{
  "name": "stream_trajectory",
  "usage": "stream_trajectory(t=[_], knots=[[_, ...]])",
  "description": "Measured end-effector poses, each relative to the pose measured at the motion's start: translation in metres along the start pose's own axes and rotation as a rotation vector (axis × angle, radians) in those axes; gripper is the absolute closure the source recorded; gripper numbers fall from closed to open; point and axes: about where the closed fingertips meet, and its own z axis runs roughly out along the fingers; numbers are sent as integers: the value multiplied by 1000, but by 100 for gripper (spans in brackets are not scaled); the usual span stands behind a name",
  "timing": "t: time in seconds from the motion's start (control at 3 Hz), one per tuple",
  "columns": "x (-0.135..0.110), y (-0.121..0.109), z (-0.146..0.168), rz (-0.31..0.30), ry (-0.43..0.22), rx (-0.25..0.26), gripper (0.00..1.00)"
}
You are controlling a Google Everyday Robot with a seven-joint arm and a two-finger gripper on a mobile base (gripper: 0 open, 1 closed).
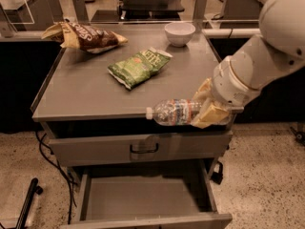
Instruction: Place water bottle into middle drawer
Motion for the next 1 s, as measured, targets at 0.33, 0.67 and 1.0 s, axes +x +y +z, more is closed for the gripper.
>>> stream_trajectory(t=[0.33, 0.67, 1.0], knots=[[8, 35, 14, 2, -7, -7, 100], [21, 63, 39, 7, -24, -27, 100], [39, 86, 72, 11, -50, -47, 100]])
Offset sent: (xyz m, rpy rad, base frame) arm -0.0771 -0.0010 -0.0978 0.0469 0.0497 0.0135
